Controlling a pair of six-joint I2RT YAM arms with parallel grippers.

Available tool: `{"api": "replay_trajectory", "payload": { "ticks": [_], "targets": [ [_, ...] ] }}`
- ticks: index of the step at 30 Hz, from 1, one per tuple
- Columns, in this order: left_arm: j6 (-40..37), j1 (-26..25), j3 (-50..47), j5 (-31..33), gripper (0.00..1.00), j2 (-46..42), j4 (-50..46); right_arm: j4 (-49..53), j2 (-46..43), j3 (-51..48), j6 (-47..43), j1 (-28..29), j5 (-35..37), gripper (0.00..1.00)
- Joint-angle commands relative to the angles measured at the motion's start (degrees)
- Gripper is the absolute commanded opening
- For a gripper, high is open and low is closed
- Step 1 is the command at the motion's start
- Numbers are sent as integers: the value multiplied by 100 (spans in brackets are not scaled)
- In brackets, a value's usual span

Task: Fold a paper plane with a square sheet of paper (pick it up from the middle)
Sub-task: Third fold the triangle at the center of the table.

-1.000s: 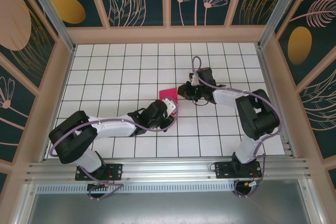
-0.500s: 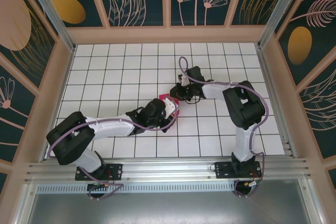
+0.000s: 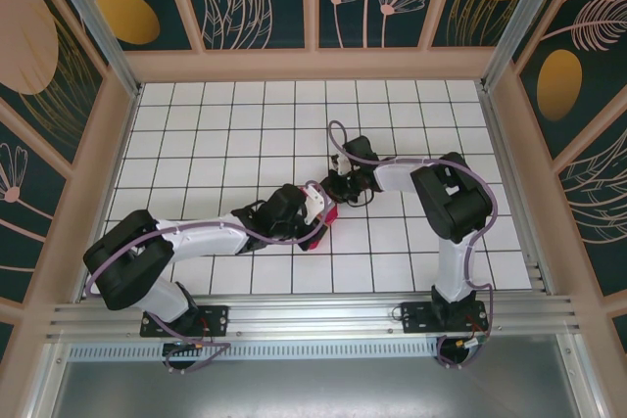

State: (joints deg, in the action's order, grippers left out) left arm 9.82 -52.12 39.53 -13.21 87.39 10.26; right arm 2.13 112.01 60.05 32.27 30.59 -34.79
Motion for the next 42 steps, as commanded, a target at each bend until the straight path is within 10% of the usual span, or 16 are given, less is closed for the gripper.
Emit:
{"api": "replay_trajectory", "payload": {
  "ticks": [1, 42],
  "targets": [
    [-36, 74, 16, -190, 0, 79, 1, 8, -52, -143, -125, 44, 154, 13],
    [367, 378, -294, 696, 0, 444, 369, 22, 6, -204, -81, 140, 244, 13]
  ]
}}
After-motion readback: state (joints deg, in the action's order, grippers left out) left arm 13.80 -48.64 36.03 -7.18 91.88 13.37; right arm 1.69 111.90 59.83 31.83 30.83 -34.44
